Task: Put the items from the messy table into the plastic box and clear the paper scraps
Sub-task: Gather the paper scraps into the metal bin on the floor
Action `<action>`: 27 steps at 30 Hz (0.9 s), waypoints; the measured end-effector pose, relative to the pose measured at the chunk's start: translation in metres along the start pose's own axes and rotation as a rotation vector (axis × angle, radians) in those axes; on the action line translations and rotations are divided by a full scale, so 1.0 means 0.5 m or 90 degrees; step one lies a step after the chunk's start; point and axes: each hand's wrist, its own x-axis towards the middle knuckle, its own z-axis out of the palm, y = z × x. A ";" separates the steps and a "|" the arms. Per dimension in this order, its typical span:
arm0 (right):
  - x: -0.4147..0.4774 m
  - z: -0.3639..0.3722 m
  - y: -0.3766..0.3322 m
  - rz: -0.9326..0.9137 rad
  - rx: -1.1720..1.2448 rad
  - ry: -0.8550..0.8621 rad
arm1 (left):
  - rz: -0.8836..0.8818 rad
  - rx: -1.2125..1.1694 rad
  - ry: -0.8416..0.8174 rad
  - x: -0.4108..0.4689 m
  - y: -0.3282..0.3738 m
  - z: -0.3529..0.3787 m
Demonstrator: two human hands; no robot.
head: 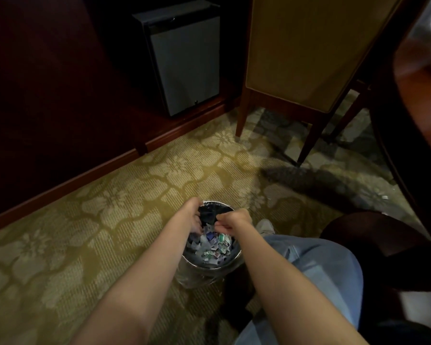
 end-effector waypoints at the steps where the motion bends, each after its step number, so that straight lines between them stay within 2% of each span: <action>1: -0.003 -0.002 -0.002 -0.004 -0.015 0.009 | 0.000 0.012 0.004 -0.001 0.001 0.002; 5: -0.009 -0.006 -0.004 -0.040 -0.135 0.097 | 0.009 0.044 0.001 -0.015 0.003 0.008; 8: -0.007 -0.008 -0.007 -0.034 -0.165 0.120 | 0.025 0.044 0.007 -0.020 0.003 0.012; 17: -0.023 -0.015 -0.016 -0.051 -0.130 0.105 | 0.031 0.045 0.041 -0.038 0.010 0.016; 21: -0.052 -0.028 -0.039 -0.059 -0.160 0.087 | 0.078 0.089 0.056 -0.059 0.024 0.018; 27: -0.110 -0.065 -0.087 -0.139 -0.180 0.072 | 0.173 0.112 0.052 -0.122 0.060 0.042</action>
